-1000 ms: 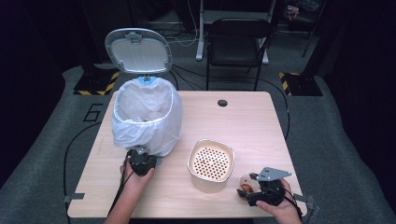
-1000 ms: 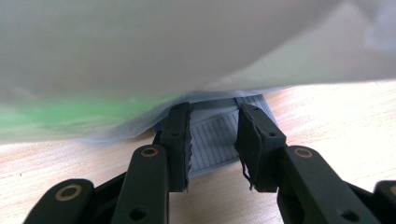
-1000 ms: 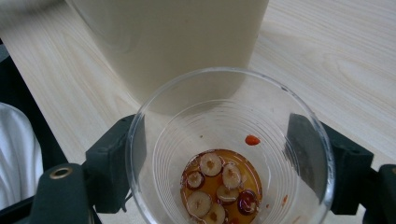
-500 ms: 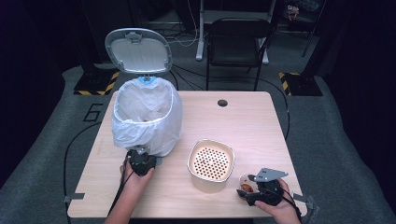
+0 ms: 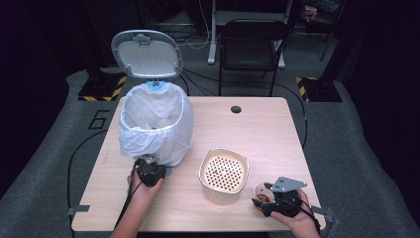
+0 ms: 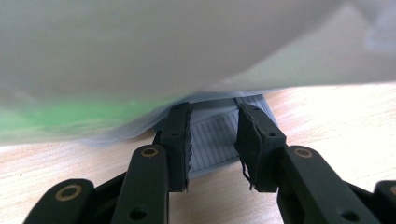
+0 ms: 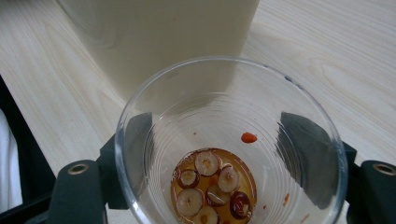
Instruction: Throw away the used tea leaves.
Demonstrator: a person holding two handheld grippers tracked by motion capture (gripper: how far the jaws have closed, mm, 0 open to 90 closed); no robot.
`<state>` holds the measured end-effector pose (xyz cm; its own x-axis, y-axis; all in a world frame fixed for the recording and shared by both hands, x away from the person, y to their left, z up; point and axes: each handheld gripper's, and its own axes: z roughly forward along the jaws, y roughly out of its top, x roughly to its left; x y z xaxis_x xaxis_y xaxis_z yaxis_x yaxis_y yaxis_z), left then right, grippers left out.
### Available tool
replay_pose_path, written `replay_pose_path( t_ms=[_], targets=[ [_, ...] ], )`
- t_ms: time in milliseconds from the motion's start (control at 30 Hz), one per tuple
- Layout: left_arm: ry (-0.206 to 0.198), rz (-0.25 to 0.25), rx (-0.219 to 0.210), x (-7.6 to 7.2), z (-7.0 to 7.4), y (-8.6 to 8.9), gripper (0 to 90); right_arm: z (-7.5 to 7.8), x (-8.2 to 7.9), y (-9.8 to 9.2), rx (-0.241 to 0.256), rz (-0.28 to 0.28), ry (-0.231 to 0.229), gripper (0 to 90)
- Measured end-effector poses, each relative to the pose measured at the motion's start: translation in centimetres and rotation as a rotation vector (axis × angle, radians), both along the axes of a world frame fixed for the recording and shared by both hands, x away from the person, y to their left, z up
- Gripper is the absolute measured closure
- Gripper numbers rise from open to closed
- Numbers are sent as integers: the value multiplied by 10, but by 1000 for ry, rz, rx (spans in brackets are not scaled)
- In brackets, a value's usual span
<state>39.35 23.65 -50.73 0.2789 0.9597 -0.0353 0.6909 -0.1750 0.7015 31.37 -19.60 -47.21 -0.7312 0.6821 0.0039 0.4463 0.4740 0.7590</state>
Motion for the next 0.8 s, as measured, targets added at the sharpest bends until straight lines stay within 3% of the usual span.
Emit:
replay_pose_path(
  t_ms=[400,633,800],
  targets=[
    [3,-2,1,0,0,0,650,8,12,-6,0,-10,-1,282],
    [4,-7,3,0,0,0,649,15,32,-15,12,-15,5,288],
    [-1,1,0,0,0,0,649,21,52,-21,-31,-14,-12,299]
  ],
)
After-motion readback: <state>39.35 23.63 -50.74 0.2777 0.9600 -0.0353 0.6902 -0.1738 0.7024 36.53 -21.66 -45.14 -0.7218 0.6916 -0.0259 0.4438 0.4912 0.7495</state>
